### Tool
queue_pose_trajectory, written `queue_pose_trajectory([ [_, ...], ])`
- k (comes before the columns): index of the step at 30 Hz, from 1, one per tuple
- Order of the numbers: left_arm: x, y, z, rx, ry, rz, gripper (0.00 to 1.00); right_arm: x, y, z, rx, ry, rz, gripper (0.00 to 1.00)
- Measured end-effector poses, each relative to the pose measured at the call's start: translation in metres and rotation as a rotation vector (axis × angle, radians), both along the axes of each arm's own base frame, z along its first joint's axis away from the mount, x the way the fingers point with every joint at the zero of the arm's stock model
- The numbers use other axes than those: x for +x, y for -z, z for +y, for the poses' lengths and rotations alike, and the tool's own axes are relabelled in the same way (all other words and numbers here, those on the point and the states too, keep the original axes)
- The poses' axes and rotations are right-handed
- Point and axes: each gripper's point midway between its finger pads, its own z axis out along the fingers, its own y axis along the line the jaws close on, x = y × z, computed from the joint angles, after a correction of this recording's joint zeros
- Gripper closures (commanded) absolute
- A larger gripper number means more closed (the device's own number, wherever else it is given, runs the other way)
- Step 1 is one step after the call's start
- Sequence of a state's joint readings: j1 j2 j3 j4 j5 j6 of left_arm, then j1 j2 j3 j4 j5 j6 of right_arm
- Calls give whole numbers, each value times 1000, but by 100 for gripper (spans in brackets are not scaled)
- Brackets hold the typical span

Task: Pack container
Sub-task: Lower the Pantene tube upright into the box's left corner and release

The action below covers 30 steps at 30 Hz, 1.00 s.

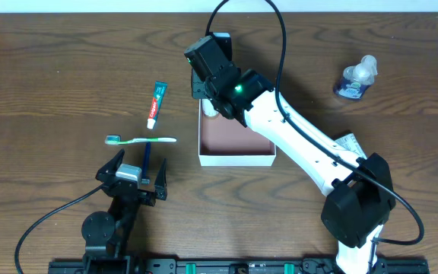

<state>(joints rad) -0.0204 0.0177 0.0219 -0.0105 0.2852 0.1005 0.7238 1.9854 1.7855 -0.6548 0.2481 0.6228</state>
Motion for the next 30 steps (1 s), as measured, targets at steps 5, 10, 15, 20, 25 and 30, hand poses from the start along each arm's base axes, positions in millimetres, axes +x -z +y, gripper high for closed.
queue_pose_trajectory([
  [5, 0, 0, 0, 0, 0, 0, 2, 1, 0, -5, -11, 31, -4, 92],
  [10, 0, 0, 0, 0, 0, 0, 2, 3, -1, -8, -15, 52, -10, 83],
  [15, 0, 0, 0, 0, 0, 0, 2, 4, -2, -8, -2, 70, -15, 57],
  [20, 0, 0, 0, 0, 0, 0, 2, 6, -8, -5, 14, 64, -22, 53],
  [25, 0, 0, 0, 0, 0, 0, 2, 8, -35, 4, 51, 29, -42, 40],
  [30, 0, 0, 0, 0, 0, 0, 2, 5, -77, 5, 49, -24, -75, 34],
])
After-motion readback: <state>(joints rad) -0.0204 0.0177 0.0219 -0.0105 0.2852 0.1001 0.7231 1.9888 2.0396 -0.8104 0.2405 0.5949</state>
